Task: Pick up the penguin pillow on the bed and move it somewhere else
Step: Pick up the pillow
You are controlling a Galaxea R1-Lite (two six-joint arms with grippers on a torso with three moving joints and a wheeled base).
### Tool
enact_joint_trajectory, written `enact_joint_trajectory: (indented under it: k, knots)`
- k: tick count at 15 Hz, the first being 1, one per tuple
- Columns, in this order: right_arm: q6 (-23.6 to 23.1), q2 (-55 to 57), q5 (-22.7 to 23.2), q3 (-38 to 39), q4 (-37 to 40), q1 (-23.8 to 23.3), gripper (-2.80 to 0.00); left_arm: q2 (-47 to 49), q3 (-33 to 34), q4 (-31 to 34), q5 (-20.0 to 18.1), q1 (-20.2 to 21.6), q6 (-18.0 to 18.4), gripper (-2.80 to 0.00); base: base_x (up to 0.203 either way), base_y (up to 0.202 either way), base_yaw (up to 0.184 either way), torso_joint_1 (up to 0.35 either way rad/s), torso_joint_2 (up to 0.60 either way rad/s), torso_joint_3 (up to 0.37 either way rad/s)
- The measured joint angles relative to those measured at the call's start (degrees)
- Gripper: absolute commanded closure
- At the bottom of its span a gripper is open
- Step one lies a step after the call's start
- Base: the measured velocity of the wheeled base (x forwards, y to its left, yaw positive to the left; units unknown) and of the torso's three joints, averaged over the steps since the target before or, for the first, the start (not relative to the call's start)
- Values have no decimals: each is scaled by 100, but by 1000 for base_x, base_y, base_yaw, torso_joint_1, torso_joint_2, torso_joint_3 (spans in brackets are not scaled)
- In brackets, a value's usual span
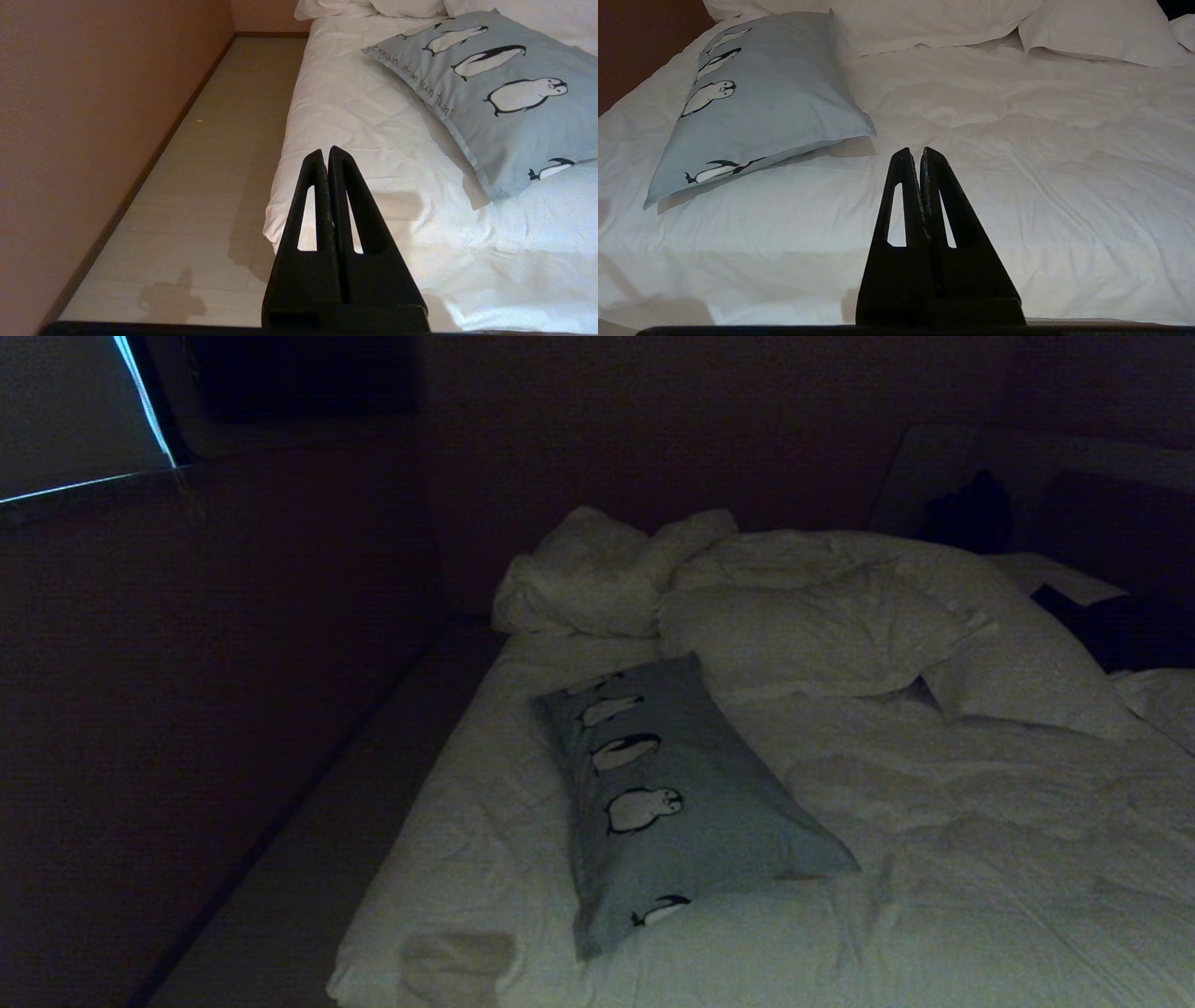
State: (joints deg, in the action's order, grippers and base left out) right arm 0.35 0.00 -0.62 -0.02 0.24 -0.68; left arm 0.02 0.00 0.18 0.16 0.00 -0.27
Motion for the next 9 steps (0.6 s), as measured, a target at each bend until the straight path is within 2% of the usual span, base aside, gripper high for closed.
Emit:
enact_joint_trajectory:
  k: [9]
  knots:
    - [-2,0,0,0,2,5,0,0,0,-1,-2,0,-2,0,0,0,0,0,0,0]
